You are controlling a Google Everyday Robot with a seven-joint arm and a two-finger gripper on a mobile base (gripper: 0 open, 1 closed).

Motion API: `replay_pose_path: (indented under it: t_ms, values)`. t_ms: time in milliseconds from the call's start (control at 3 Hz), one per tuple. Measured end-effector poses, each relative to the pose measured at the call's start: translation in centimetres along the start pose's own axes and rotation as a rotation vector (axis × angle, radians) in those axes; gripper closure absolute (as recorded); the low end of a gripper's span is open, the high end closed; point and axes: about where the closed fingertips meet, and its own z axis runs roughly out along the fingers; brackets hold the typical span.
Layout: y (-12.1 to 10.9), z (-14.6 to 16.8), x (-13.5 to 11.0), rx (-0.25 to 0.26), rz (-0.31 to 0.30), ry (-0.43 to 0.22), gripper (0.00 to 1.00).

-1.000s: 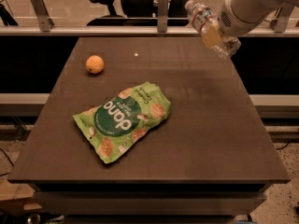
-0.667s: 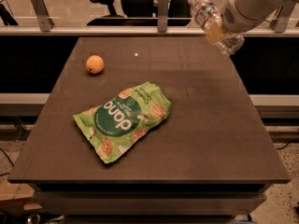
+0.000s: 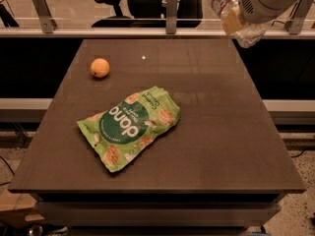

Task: Pick water bottle

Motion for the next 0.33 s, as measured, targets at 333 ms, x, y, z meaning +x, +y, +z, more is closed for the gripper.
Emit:
replay_pose_path:
  t_ms: [333]
  values:
    - [0.00, 0.00, 0.00, 0.000, 0.000, 0.000, 1.00]
